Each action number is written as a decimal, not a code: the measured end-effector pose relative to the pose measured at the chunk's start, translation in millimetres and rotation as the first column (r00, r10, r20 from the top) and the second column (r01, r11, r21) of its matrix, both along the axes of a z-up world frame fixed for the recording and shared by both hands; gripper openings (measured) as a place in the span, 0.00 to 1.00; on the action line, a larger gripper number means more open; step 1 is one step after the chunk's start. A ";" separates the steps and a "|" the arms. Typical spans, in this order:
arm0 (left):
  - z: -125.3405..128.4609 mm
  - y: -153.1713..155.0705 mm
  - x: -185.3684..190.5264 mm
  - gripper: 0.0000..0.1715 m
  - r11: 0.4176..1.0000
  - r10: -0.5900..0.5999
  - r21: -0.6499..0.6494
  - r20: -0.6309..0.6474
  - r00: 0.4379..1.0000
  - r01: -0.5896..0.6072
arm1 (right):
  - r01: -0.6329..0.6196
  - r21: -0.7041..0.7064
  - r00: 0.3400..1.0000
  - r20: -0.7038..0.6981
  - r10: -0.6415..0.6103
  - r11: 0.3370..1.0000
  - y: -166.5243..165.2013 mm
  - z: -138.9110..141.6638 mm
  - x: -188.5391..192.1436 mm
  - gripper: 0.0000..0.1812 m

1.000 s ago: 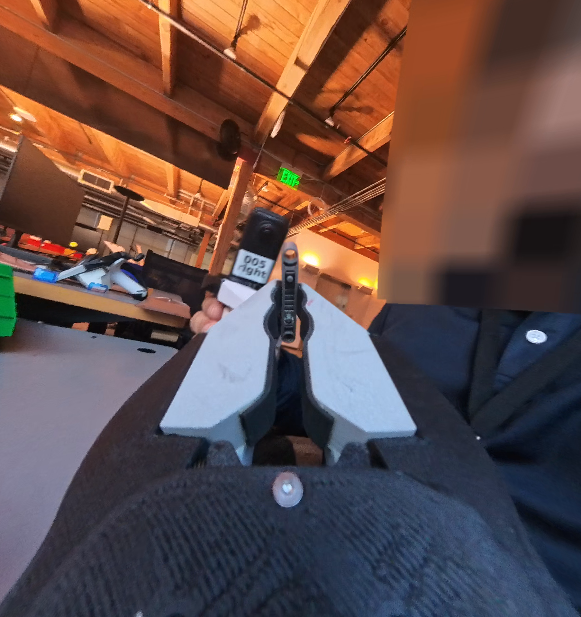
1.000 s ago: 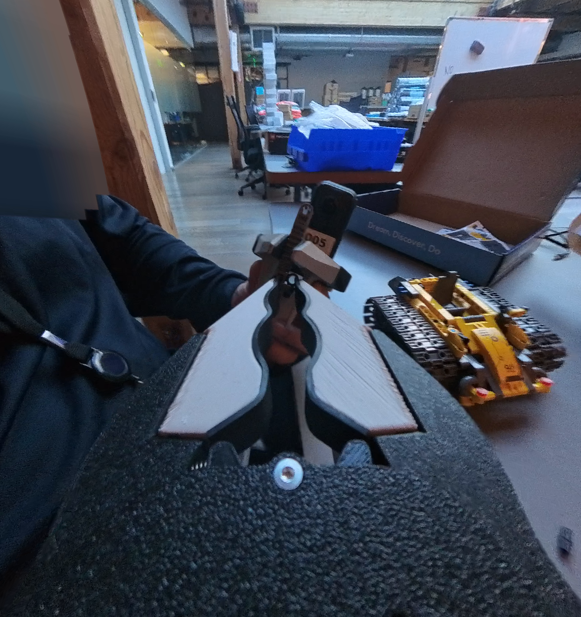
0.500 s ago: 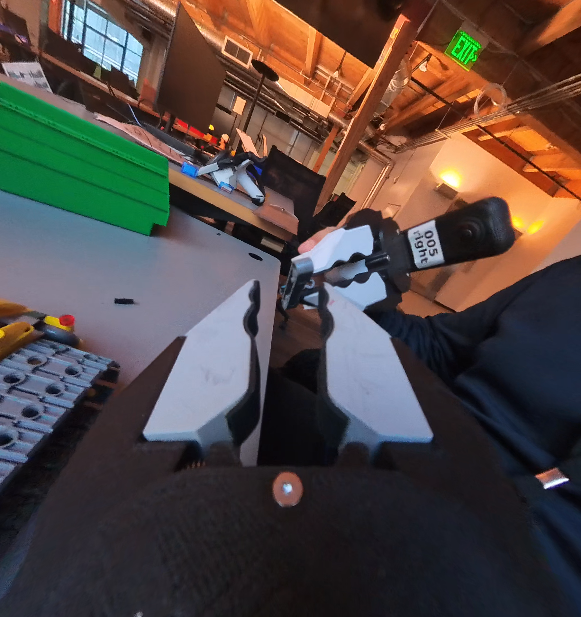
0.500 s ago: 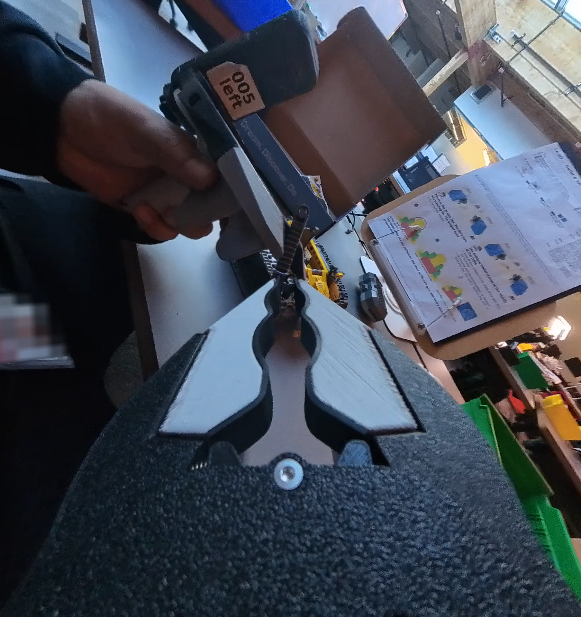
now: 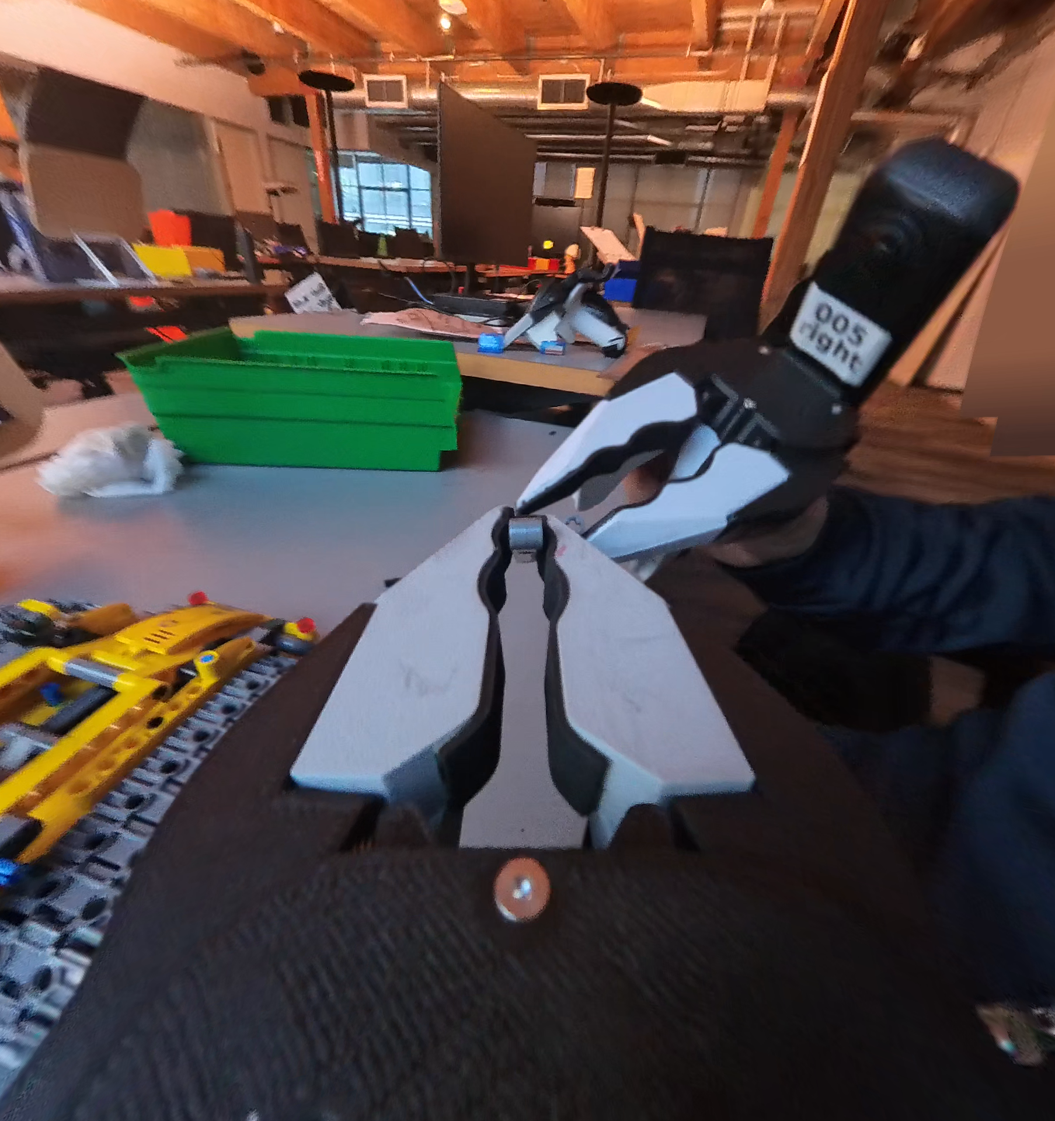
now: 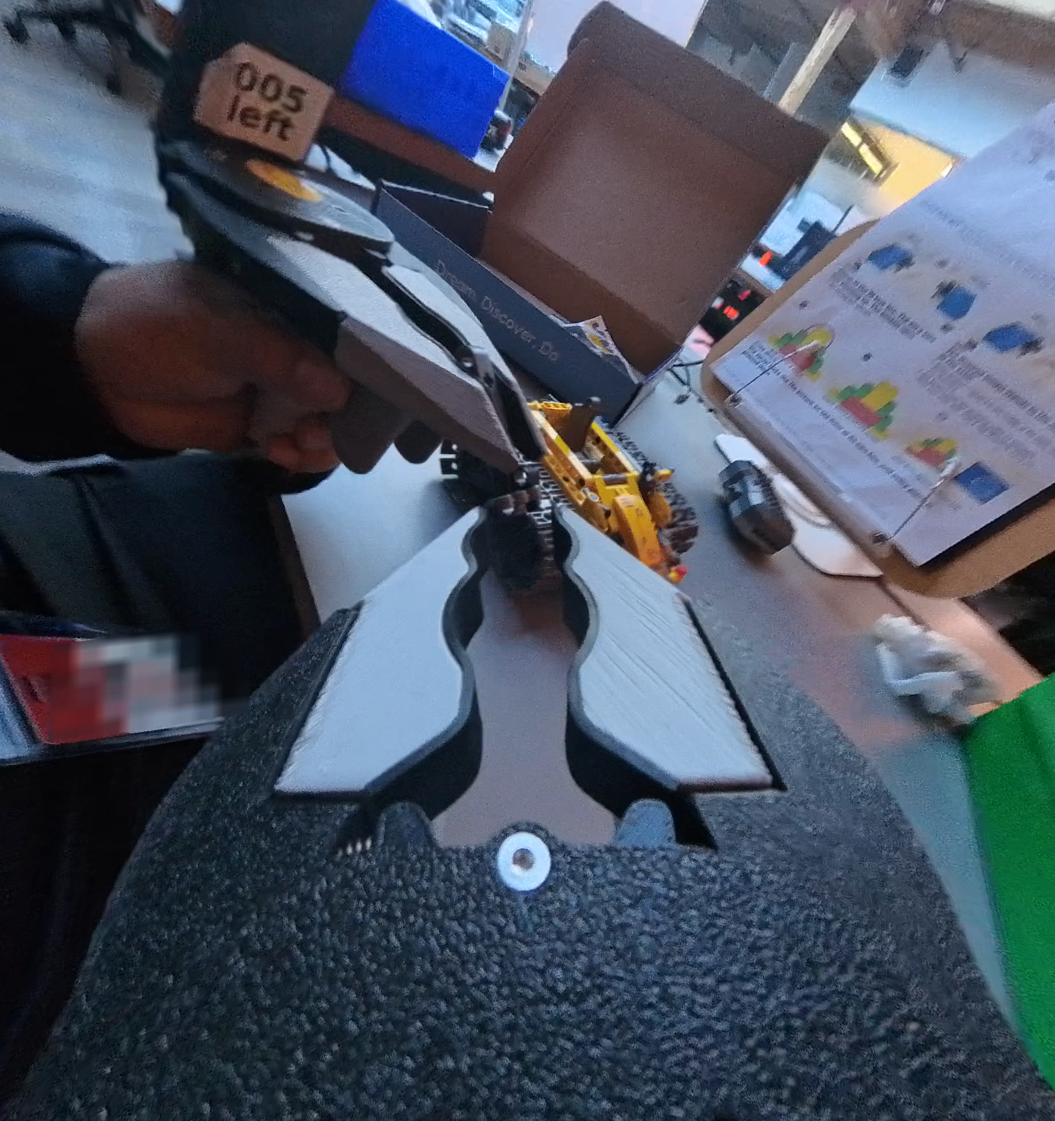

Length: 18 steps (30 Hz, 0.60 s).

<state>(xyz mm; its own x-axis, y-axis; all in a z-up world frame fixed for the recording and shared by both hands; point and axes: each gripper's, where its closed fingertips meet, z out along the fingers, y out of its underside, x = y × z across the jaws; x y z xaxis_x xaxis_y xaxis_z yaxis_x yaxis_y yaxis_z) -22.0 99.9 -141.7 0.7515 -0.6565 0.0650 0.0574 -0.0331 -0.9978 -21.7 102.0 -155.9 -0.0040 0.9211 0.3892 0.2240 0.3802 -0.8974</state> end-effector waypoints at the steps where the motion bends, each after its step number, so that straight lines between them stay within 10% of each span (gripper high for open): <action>1: 0.1 -0.3 0.0 0.03 0.999 0.020 0.029 -0.042 0.999 -0.019 | -0.016 -0.068 1.000 0.000 0.016 0.998 0.3 -0.1 1.3 0.12; 9: 2.4 -7.6 13.8 0.02 0.969 0.113 0.243 -0.258 0.959 -0.049 | -0.166 -0.516 0.982 -0.011 0.187 0.841 -13.5 5.4 8.2 0.14; 18: -16.8 -1.6 15.7 0.07 0.986 0.092 0.158 -0.293 0.952 -0.047 | -0.034 -0.394 0.987 0.132 0.093 0.918 0.8 -17.3 7.9 0.04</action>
